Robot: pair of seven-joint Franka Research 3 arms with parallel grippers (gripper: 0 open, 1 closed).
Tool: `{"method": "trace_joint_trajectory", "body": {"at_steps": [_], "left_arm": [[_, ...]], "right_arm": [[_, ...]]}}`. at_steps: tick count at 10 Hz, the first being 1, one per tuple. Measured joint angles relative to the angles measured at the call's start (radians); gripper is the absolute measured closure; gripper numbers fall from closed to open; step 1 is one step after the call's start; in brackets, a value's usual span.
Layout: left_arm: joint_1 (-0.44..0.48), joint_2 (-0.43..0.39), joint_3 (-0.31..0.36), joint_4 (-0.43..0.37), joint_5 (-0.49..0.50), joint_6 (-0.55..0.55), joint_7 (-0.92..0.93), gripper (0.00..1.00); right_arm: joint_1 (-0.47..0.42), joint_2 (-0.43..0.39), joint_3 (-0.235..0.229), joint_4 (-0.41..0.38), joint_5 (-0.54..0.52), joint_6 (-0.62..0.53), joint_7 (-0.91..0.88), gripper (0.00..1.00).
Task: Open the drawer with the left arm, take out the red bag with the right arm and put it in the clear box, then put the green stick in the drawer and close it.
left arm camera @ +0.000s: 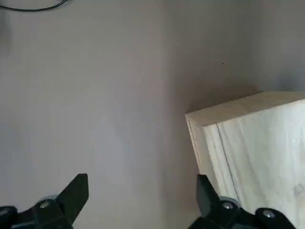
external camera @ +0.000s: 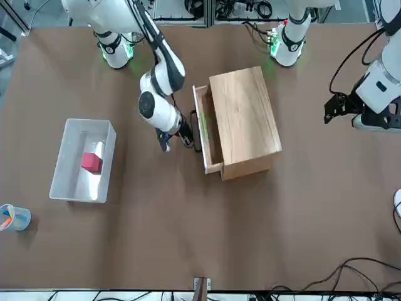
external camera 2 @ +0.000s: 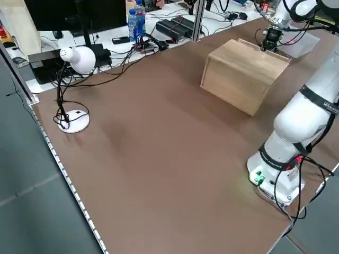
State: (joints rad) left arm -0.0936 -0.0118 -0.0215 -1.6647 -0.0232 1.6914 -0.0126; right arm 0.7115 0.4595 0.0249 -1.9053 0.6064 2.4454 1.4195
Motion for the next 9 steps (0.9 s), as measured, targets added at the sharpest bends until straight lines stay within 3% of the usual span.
{"method": "trace_joint_trajectory", "body": {"at_steps": [4,9], "left_arm": [[0.000,0.001,0.000,0.001,0.000,0.000,0.000,0.00],[-0.002,0.001,-0.003,0.001,0.000,0.000,0.000,0.00]], "right_arm": [[0.119,0.004,0.001,0.019,0.002,0.115,0.137,0.96],[0.096,0.014,-0.015,0.043,0.002,0.106,0.051,0.94]]}}
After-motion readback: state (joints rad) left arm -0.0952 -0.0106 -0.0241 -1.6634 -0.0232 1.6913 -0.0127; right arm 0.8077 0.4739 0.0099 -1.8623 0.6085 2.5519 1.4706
